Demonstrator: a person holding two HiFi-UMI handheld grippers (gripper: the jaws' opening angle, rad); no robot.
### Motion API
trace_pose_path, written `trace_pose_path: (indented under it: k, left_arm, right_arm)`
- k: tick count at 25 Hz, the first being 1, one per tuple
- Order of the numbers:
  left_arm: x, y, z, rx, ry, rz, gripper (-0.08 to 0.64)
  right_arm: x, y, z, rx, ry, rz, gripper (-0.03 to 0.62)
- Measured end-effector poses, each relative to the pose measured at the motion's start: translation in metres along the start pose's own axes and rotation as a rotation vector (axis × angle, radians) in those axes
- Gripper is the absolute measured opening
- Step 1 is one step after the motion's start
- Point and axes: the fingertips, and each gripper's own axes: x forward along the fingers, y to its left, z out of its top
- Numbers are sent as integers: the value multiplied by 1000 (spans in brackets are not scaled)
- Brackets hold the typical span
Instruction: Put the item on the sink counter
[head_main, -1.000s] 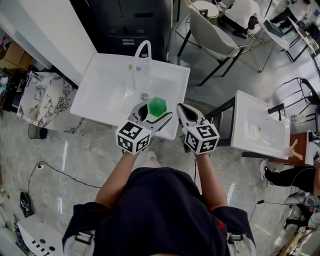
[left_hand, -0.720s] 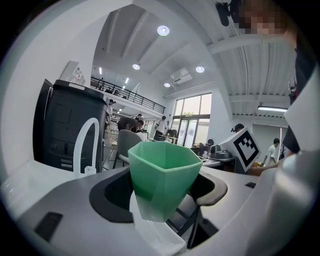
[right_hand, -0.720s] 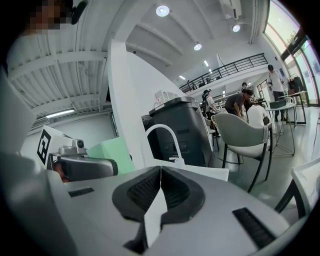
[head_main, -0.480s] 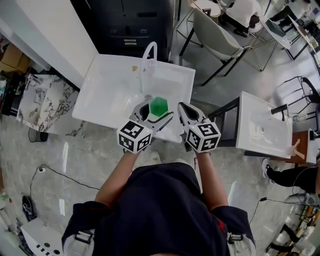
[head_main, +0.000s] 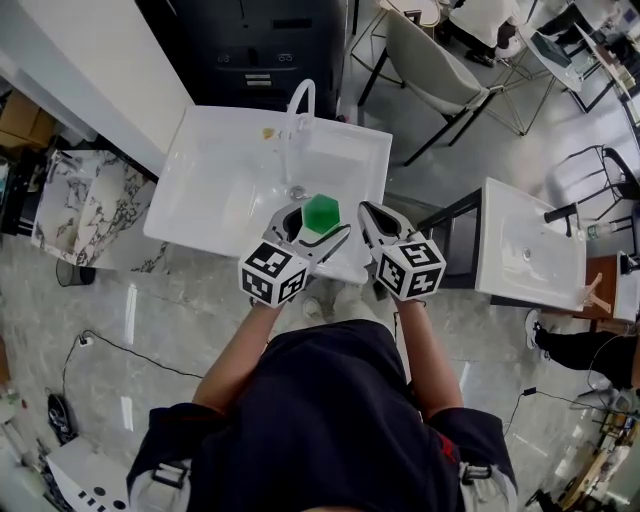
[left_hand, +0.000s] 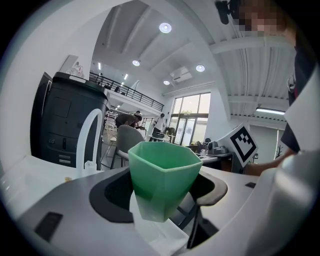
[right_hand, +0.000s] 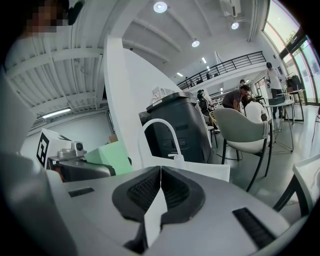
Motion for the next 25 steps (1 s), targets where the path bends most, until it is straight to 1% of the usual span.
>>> trace_pose_path:
  k: [12, 25]
  left_arm:
    - [24, 9, 0, -13, 11, 31, 331]
    - [79, 28, 6, -45, 38, 40, 331]
  right_arm:
    - [17, -19, 6, 8, 6, 40, 35]
    - [38, -70, 20, 27, 37, 41, 35]
